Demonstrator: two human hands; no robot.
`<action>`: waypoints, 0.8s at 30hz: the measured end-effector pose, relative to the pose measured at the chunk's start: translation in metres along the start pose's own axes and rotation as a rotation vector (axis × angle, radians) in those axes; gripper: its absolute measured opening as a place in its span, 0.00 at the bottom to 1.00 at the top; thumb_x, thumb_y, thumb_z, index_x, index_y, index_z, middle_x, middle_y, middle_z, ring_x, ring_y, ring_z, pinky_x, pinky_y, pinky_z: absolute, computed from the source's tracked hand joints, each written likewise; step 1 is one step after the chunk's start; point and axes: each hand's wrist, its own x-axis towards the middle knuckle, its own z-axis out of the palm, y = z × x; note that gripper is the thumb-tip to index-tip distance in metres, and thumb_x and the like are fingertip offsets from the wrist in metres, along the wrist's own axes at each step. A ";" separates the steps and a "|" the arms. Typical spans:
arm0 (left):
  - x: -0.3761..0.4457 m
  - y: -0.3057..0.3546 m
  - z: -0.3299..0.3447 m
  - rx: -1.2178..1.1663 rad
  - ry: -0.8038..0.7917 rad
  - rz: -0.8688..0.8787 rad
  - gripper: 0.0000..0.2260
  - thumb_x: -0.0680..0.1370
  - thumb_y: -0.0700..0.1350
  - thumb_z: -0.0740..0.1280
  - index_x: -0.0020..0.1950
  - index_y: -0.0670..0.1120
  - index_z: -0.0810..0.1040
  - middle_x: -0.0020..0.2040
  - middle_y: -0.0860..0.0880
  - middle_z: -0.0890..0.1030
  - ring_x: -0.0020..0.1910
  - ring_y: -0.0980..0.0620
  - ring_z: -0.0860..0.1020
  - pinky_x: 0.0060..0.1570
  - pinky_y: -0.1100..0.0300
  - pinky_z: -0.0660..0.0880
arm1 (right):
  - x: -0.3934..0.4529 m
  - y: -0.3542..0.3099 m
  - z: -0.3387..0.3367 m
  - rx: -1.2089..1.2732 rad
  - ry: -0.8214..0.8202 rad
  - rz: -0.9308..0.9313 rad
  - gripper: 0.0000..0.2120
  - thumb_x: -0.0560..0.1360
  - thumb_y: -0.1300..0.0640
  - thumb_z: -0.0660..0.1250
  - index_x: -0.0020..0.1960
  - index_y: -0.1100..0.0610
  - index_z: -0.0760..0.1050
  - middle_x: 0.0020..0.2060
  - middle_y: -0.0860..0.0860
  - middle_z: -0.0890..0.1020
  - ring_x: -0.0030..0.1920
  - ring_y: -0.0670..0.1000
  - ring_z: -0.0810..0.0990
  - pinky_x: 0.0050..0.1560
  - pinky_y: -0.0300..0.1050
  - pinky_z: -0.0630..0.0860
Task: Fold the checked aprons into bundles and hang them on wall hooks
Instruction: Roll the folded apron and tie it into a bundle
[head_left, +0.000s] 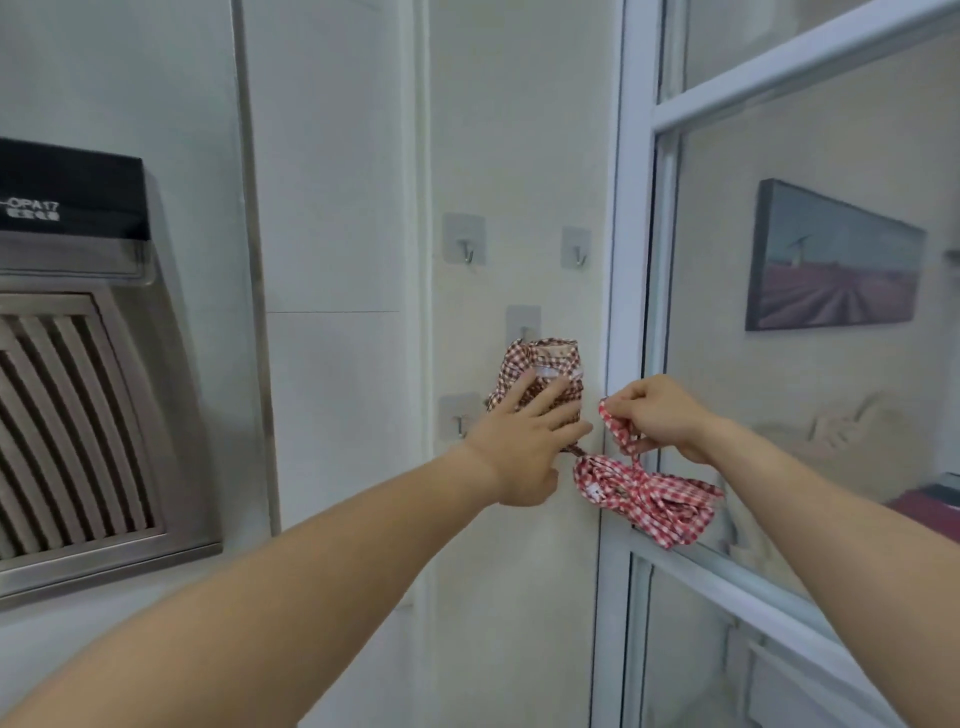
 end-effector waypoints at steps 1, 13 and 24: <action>0.001 0.001 0.003 0.064 -0.030 -0.004 0.30 0.81 0.54 0.56 0.81 0.51 0.51 0.82 0.48 0.51 0.80 0.45 0.37 0.74 0.39 0.32 | 0.004 0.005 0.002 -0.003 -0.004 0.021 0.11 0.78 0.61 0.66 0.37 0.60 0.76 0.30 0.56 0.77 0.33 0.52 0.76 0.33 0.43 0.79; -0.015 -0.005 0.007 0.175 -0.018 -0.071 0.27 0.80 0.51 0.58 0.79 0.49 0.59 0.80 0.46 0.54 0.80 0.41 0.40 0.73 0.37 0.29 | 0.050 0.014 0.045 0.077 0.088 0.078 0.10 0.80 0.57 0.67 0.45 0.62 0.80 0.34 0.55 0.80 0.32 0.51 0.76 0.30 0.42 0.74; -0.016 -0.004 0.016 0.044 0.014 -0.077 0.23 0.80 0.50 0.58 0.76 0.49 0.67 0.81 0.47 0.51 0.79 0.45 0.36 0.71 0.35 0.28 | 0.066 0.021 0.057 0.206 0.132 0.310 0.08 0.74 0.57 0.67 0.46 0.62 0.78 0.35 0.58 0.79 0.32 0.55 0.77 0.29 0.41 0.74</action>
